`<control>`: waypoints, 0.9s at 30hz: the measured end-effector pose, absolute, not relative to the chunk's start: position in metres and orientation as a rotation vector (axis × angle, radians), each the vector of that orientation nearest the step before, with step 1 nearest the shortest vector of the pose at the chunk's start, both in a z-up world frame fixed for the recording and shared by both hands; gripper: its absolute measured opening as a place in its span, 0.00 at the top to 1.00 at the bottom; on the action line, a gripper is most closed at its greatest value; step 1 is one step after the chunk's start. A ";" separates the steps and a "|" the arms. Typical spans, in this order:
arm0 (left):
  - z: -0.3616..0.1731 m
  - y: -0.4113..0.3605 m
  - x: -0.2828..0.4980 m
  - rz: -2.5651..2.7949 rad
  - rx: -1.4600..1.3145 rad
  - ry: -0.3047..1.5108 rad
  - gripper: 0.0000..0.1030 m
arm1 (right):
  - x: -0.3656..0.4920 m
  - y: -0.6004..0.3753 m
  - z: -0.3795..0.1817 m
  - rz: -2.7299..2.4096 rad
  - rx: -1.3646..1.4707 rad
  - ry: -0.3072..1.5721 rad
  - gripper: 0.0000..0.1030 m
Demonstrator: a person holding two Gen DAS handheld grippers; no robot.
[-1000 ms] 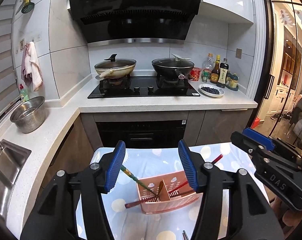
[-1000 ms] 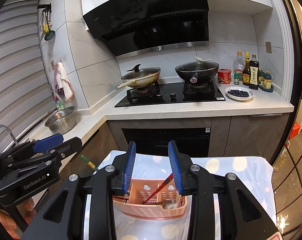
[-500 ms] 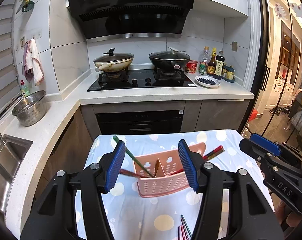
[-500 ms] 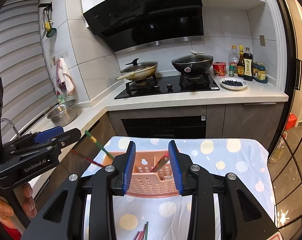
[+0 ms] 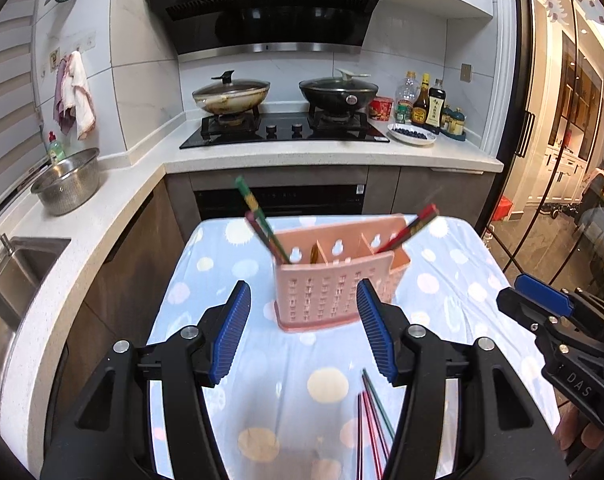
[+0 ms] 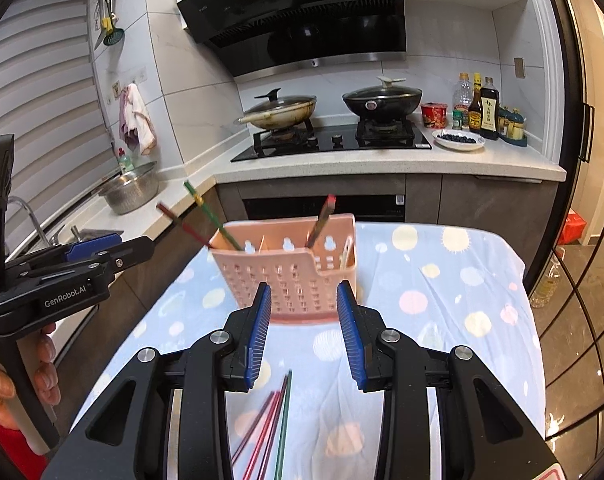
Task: Organize utensils
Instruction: 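Move both tools back to the remaining chopsticks on the cloth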
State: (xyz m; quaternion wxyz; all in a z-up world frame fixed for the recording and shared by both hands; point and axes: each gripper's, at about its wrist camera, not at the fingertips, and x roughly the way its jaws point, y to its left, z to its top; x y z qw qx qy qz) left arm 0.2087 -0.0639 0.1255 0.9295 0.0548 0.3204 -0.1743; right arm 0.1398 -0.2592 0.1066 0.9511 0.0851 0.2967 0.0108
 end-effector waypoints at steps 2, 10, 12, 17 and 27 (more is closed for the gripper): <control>0.113 -0.060 0.199 -0.354 0.113 0.679 0.49 | 0.127 -0.256 0.096 0.026 0.175 0.622 0.67; 0.046 -0.042 0.146 -0.335 0.145 0.792 0.44 | 0.067 -0.234 0.033 0.008 0.136 0.728 0.67; 0.028 -0.037 0.132 -0.323 0.154 0.823 0.44 | 0.054 -0.229 0.017 0.006 0.135 0.762 0.67; -0.012 -0.027 0.097 -0.301 0.164 0.907 0.44 | 0.027 -0.220 -0.014 -0.006 0.137 0.813 0.67; -0.047 -0.018 0.052 -0.314 0.140 0.999 0.44 | 0.007 -0.200 -0.058 0.028 0.135 0.903 0.67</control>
